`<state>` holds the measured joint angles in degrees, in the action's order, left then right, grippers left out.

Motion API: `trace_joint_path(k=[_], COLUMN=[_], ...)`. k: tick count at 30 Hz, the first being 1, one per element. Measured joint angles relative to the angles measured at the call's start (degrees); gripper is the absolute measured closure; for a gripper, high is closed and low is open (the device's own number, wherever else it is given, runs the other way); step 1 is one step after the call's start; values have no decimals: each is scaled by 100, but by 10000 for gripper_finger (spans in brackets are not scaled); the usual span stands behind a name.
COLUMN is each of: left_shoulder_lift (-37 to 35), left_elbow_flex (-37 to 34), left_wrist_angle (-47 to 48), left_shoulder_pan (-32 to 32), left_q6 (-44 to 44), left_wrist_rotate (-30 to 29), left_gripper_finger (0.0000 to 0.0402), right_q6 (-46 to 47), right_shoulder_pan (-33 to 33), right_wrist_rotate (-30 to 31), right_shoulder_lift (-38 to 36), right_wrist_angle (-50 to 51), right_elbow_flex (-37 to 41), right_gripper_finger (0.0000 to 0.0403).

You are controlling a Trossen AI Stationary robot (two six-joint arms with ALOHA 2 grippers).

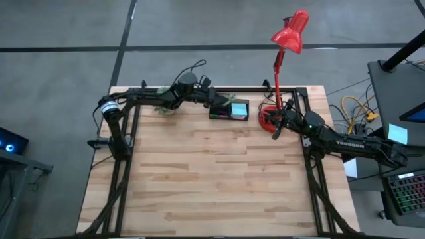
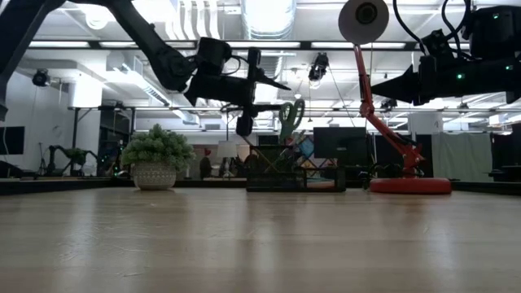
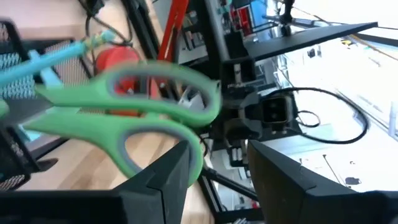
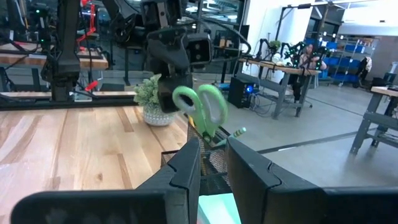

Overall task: Pick and place office supplies into organizer
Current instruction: Put the green scissors into the desk organizer

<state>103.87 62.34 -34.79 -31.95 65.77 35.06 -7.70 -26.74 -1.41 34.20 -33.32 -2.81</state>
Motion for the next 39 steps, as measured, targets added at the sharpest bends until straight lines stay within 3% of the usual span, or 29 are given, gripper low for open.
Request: trace_joint_path(k=[23,31,39], left_shoulder_lift=[-182,-396,-895], left_elbow_flex=[12,36,26], left_wrist_angle=[68,68,85], left_shoulder_pan=[-205,-176,230], left_q6=[-367,-1142,-2838], left_wrist_rotate=[-43,-43,-66], left_gripper_finger=[253,253,253], right_q6=[0,15,17], right_shoulder_pan=[-2,-2,0], right_wrist_rotate=[0,0,0], right_shoulder_lift=[0,2,2], right_wrist_angle=[4,4,9], right_elbow_flex=[0,0,0], right_gripper_finger=[335,335,335])
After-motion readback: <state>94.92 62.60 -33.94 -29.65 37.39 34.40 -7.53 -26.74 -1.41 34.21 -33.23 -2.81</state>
